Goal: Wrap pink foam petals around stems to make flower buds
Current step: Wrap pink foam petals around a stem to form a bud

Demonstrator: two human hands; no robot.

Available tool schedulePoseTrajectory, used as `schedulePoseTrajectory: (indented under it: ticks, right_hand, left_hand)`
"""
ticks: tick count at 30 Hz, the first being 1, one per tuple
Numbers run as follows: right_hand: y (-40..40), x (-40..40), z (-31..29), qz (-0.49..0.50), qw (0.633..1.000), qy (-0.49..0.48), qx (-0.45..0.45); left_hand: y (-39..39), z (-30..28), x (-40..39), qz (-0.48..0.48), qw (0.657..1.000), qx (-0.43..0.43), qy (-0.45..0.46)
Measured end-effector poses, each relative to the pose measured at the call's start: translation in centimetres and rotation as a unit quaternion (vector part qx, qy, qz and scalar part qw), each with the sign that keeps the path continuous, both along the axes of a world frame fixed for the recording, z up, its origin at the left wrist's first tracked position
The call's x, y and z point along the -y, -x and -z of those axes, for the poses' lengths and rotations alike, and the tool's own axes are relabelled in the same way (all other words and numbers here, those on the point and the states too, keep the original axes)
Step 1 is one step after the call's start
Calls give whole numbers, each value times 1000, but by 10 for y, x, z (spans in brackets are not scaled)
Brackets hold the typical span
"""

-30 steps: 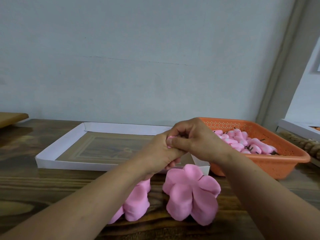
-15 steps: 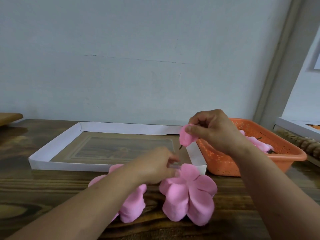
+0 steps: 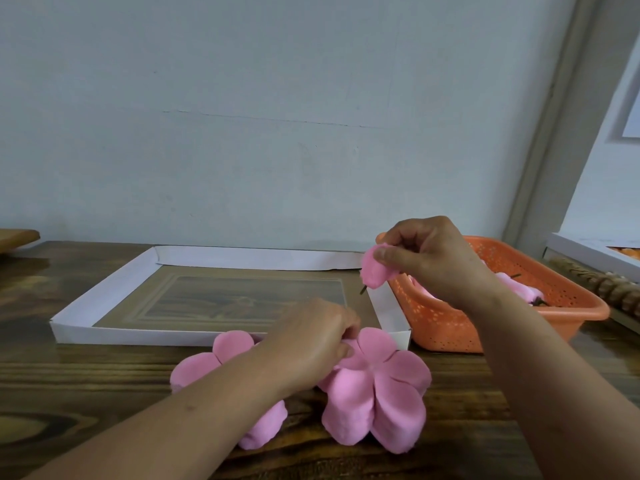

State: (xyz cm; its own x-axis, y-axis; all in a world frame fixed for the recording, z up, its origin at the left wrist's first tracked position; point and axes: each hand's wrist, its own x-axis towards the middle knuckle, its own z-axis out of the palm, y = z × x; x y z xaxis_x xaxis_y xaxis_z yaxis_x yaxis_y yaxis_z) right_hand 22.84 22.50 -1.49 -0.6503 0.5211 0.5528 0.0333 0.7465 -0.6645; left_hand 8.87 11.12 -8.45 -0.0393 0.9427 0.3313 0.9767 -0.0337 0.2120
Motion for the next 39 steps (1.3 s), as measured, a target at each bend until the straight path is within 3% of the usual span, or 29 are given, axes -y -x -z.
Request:
schedulePoseTrajectory:
  ticks: [5, 14, 23, 32, 35, 39]
  right_hand:
    - [0, 2, 1, 7, 1000, 1, 6]
    - [3, -3, 3, 19, 1000, 0, 3]
    - [3, -4, 3, 10, 1000, 4, -2]
    - [2, -1, 2, -6, 1000, -4, -6]
    - [1, 1, 0, -16, 1000, -2, -3]
    - [0, 3, 0, -21, 1000, 3, -2]
  left_hand:
    - [1, 6, -1, 16, 1000, 22, -14]
    - [0, 7, 3, 27, 996, -70, -37]
    - [-3, 0, 8, 27, 997, -78, -2]
    - [-4, 0, 10, 1, 999, -32, -18]
    - [-2, 0, 6, -26, 999, 20, -22]
    - [-3, -1, -7, -66, 997, 34, 14]
